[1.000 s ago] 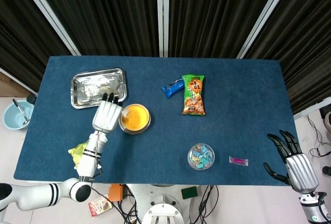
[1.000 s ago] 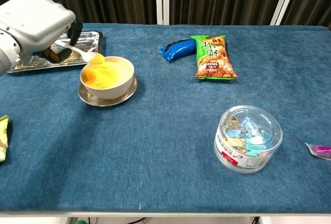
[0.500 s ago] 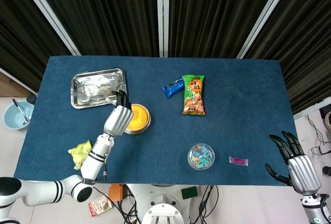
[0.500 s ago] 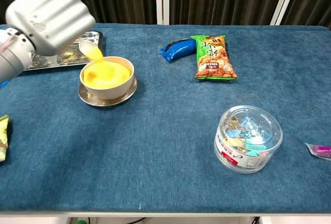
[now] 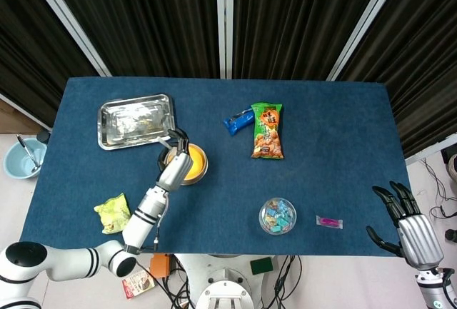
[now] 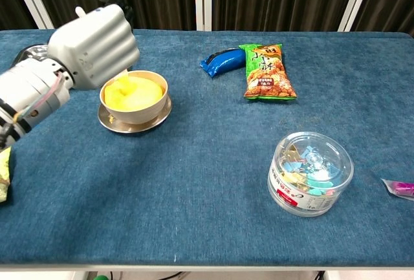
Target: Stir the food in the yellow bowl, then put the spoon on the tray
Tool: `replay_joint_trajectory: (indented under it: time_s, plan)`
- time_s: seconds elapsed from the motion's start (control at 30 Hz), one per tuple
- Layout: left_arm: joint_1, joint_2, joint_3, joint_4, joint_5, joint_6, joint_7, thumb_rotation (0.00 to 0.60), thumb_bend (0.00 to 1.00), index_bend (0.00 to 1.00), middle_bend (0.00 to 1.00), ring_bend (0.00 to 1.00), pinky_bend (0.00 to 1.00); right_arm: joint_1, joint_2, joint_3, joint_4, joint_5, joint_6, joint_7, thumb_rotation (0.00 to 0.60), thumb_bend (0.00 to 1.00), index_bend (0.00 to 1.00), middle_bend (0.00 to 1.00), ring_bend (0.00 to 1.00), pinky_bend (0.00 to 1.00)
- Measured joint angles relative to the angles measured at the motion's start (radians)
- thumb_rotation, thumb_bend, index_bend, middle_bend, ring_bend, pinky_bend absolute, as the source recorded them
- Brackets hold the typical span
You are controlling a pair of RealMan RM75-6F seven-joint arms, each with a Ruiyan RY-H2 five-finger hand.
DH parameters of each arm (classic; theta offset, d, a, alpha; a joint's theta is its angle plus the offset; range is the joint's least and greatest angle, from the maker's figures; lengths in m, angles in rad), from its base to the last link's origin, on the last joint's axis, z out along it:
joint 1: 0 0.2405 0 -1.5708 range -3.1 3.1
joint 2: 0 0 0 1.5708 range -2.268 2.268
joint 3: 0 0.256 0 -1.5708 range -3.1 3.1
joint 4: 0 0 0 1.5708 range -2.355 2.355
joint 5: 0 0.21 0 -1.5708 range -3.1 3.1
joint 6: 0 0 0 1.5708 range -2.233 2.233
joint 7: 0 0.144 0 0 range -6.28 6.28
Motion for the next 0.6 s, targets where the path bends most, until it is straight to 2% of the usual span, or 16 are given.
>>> replay_joint_trajectory:
  time_s: [0.13, 0.37, 0.6]
  plan:
    - [0.002, -0.023, -0.007, 0.004, -0.043, 0.002, 0.066, 0.600, 0.47, 0.63, 0.43, 0.26, 0.35, -0.001, 0.000, 0.000, 0.000, -0.001, 0.002, 0.001, 0.600, 0.29, 0.12, 0.14, 0.00, 0.07]
    - [0.005, -0.029, -0.008, 0.000, -0.053, 0.011, 0.087, 0.600, 0.47, 0.63, 0.45, 0.27, 0.34, -0.003, 0.001, 0.001, 0.000, -0.001, 0.005, 0.002, 0.600, 0.29, 0.12, 0.14, 0.00, 0.07]
    - [0.007, -0.015, -0.007, 0.012, -0.011, 0.030, -0.014, 0.600, 0.47, 0.64, 0.46, 0.27, 0.30, -0.004, 0.003, 0.002, -0.005, -0.001, 0.007, -0.001, 0.600, 0.29, 0.12, 0.14, 0.00, 0.07]
